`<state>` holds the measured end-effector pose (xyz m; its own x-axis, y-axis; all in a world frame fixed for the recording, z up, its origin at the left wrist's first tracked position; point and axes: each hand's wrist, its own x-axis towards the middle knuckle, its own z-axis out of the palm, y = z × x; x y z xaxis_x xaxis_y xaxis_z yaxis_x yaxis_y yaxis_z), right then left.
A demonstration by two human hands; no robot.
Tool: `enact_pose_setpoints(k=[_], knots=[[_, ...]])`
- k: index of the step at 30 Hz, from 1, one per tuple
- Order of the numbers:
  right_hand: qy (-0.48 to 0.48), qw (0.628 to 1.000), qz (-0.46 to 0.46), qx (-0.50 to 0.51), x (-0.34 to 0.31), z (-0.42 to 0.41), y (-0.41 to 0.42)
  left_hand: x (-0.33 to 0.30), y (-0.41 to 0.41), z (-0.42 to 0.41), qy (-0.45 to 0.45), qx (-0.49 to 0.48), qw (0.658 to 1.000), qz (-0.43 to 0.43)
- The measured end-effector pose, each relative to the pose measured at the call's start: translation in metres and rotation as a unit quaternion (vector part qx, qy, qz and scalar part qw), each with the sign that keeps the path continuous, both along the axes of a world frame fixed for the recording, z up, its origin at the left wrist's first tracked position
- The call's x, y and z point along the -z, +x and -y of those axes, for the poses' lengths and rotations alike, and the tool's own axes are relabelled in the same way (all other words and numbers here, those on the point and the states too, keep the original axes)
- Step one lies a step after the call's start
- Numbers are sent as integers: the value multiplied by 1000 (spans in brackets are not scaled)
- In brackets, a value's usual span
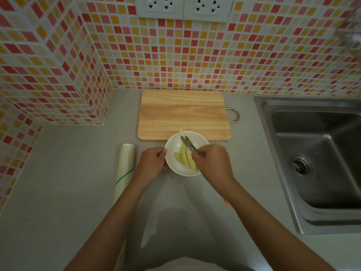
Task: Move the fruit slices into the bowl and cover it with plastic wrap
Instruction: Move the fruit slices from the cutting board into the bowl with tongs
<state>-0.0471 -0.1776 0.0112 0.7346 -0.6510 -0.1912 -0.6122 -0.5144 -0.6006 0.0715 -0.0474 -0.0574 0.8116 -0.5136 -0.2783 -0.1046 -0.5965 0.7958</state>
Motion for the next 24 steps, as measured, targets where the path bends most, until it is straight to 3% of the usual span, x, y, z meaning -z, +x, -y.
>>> enact_pose_setpoints(k=[6, 10, 16, 24], knots=[[-103, 982, -142, -68, 25, -24, -22, 0, 0, 0, -4, 2, 1000, -1], [-146, 981, -126, -34, 19, -18, -21, -1, 0, 0, -6, 3, 1000, -4], [-111, 988, -41, 98, 5, 47, 20, 0, 0, -2, -15, 2, 1000, -14], [-133, 977, -137, 99, 49, 120, 96, 3, 2, -2, -24, 2, 999, -24]])
